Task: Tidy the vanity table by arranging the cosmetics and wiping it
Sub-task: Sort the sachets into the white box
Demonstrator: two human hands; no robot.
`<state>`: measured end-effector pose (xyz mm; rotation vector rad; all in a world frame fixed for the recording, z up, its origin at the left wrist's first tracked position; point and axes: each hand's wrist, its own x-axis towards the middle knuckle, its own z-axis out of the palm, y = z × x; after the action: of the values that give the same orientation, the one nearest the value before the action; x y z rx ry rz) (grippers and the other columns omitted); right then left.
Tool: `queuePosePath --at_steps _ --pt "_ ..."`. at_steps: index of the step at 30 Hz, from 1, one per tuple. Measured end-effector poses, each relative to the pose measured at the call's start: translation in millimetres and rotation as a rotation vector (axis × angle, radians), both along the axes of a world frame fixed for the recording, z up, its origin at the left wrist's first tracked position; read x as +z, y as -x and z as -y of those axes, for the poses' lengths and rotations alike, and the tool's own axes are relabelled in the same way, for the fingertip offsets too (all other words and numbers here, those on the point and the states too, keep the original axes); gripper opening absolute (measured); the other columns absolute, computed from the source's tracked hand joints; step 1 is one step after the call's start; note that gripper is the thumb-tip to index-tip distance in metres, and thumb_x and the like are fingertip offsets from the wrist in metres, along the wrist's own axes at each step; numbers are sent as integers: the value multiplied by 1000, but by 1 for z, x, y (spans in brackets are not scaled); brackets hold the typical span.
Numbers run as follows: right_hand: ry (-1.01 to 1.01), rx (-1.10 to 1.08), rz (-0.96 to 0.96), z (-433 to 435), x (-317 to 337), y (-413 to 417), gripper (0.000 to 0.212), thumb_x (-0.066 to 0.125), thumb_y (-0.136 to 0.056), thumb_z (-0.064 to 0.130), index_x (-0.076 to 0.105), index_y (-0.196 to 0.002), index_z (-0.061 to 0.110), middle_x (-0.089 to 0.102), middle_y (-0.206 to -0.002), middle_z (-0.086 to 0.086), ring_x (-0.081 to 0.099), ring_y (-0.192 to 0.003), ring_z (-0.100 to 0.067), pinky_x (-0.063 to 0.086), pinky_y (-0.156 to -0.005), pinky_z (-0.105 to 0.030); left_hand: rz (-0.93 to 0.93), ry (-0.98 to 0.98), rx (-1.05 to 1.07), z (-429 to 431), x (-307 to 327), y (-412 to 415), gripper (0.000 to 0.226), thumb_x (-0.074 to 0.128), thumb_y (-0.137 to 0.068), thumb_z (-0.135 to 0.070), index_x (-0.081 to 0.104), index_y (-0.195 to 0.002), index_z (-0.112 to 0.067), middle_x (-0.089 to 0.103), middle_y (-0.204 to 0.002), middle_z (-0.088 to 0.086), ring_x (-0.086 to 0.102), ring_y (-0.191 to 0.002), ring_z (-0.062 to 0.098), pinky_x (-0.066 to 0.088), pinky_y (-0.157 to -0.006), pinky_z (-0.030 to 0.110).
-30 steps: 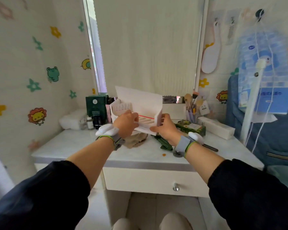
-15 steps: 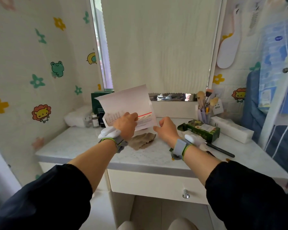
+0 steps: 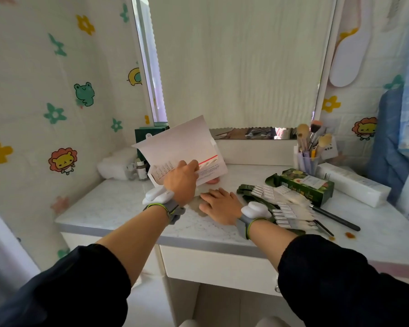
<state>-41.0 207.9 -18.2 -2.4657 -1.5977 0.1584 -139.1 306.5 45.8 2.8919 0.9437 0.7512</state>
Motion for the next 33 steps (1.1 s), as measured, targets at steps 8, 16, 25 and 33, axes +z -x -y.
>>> queuePosePath --at_steps 8,16,25,33 --pt "-12 -33 135 0 -14 12 61 29 -95 61 33 -145 27 32 -150 -1 26 -137 -29 25 -112 -38 -35 45 10 5 -9 -5 16 42 -99 -24 54 -109 -21 53 -103 7 58 -84 31 49 -67 38" --pt "64 -3 157 29 -2 36 65 27 -96 61 31 -145 19 32 -148 -6 26 -134 -31 28 -109 -40 -109 14 21 16 -12 -11 18 45 -98 -23 55 -113 -25 54 -108 5 60 -88 28 46 -66 35" --pt "-55 18 29 44 3 34 53 33 -99 49 35 -138 14 41 -138 -12 40 -123 -35 37 -100 -44 -212 -29 6 20 -23 -19 23 51 -96 -20 55 -117 -27 52 -110 4 61 -92 30 51 -72 38" --pt "-377 -115 71 41 15 22 37 42 -97 21 43 -130 5 41 -132 -13 47 -108 -33 46 -87 -41 -197 -10 -27 17 -29 -20 23 53 -95 -15 58 -117 -21 53 -114 6 61 -96 31 52 -76 38"
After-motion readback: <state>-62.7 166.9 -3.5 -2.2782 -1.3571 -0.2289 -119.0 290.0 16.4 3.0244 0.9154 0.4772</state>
